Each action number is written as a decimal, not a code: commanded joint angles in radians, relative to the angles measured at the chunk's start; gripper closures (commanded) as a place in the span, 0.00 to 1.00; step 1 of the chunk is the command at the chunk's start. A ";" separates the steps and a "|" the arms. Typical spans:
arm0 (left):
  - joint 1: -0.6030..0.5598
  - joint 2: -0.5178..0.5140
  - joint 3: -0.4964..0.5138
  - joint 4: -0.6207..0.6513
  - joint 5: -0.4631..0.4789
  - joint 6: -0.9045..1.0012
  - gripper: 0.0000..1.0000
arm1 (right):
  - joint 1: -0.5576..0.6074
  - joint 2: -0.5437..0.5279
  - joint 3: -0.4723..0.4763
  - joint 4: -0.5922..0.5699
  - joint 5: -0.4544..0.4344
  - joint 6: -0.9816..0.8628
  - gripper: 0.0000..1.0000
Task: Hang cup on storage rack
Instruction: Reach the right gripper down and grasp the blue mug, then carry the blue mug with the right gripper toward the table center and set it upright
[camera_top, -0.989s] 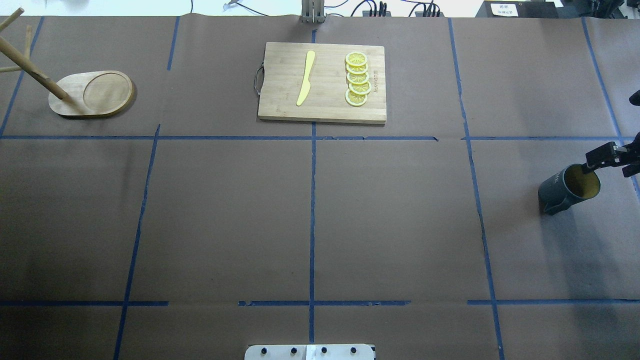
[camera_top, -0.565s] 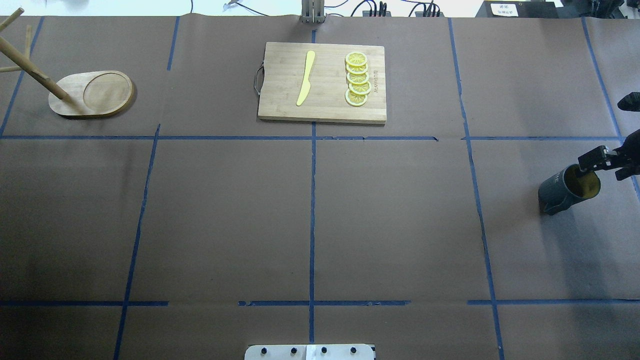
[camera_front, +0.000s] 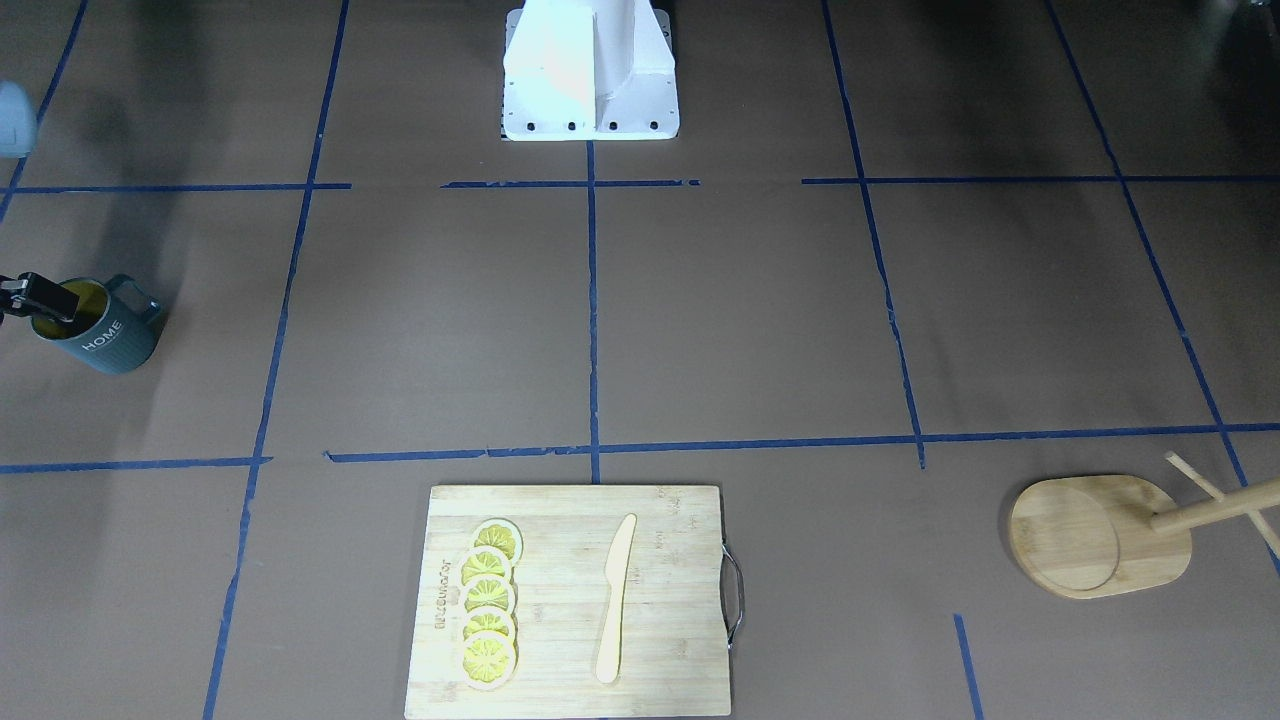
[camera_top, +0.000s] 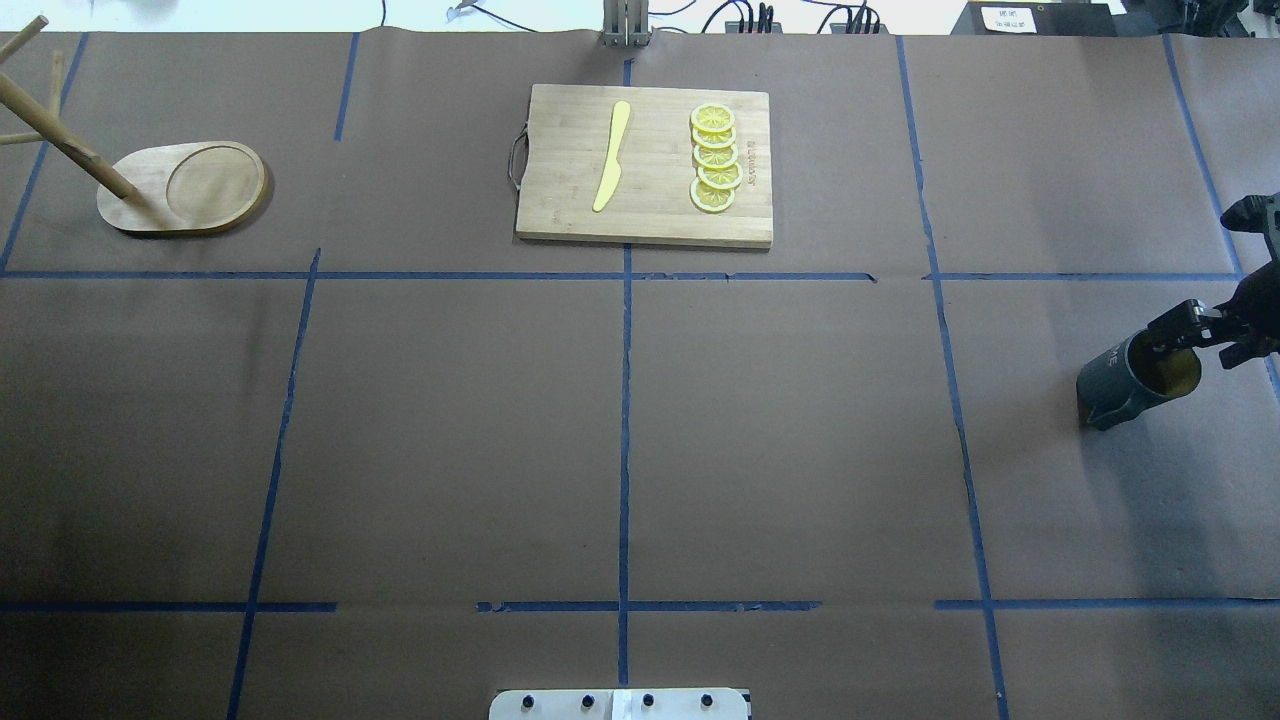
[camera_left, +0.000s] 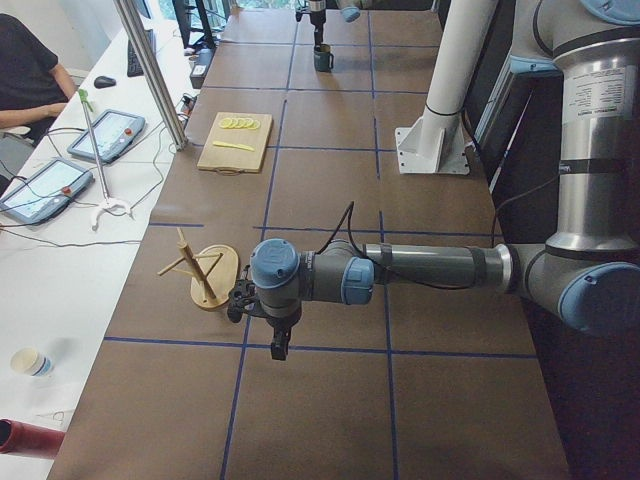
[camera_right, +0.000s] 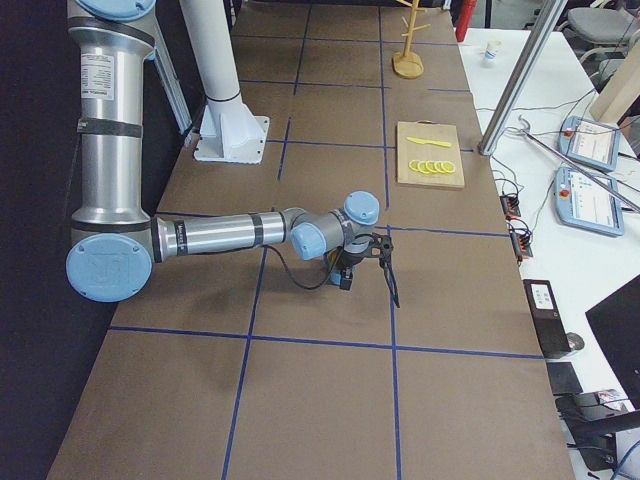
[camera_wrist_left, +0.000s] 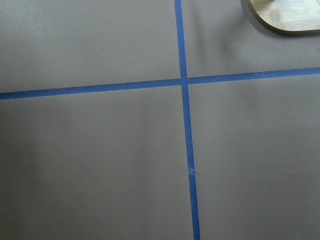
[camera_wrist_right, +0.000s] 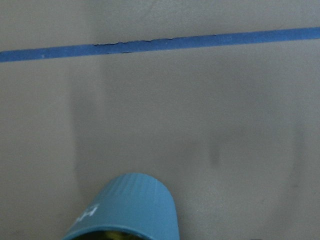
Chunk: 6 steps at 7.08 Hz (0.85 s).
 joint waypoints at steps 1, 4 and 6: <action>0.000 0.000 -0.002 0.000 -0.001 0.001 0.00 | -0.004 0.001 -0.001 0.002 0.001 -0.012 0.97; 0.000 -0.001 -0.004 0.000 -0.004 0.001 0.00 | -0.005 0.001 0.038 0.001 0.008 0.000 1.00; 0.000 0.000 -0.002 0.000 -0.004 0.001 0.00 | 0.031 0.001 0.169 -0.014 0.053 0.053 1.00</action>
